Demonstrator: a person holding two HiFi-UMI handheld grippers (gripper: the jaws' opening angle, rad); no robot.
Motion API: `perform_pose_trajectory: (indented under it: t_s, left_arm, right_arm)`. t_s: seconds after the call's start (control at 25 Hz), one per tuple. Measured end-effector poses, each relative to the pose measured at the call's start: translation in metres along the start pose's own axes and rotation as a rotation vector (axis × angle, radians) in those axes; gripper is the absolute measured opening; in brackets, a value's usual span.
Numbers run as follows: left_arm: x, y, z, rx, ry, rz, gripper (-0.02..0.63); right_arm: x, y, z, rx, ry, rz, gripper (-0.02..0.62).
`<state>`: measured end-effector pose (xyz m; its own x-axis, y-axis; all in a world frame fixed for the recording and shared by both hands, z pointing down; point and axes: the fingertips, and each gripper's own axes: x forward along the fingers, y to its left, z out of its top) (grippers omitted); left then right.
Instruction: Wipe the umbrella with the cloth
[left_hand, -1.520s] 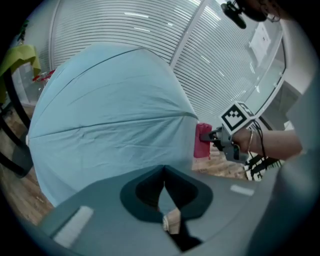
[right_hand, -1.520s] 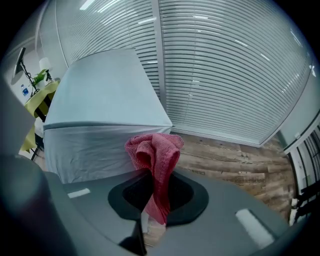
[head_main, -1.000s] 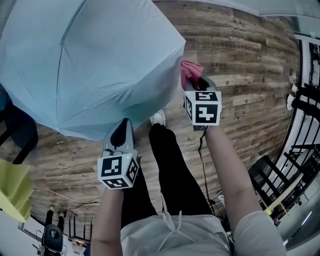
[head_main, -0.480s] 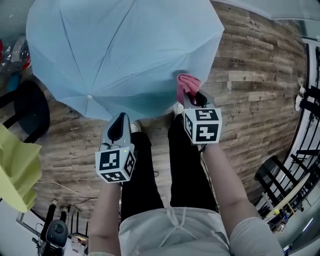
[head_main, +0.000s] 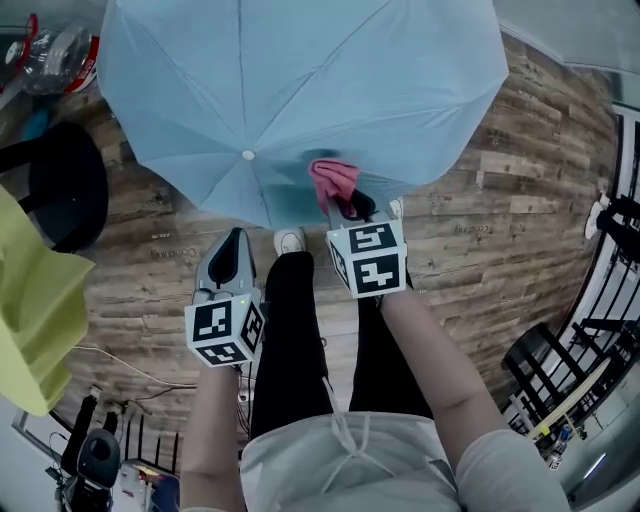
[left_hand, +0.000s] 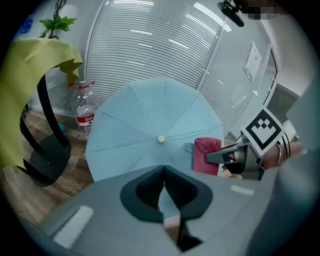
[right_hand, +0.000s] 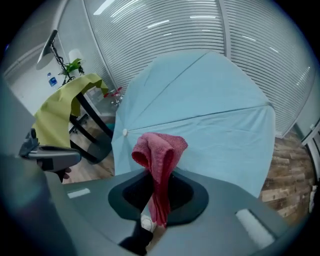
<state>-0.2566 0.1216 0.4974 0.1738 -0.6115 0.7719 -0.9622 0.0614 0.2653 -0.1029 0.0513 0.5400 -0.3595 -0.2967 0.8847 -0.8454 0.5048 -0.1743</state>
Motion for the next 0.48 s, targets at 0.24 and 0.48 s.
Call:
perform_pose_trajectory:
  t_s: [0.24, 0.48]
  left_arm:
    - [-0.019, 0.057, -0.027, -0.059, 0.032, 0.049, 0.008]
    - [-0.014, 0.063, -0.037, -0.076, 0.051, 0.039, 0.008]
  right_arm:
    - [0.032, 0.061, 0.029, -0.038, -0.032, 0.051, 0.061]
    - [0.052, 0.071, 0.044, 0.002, -0.044, 0.055, 0.061]
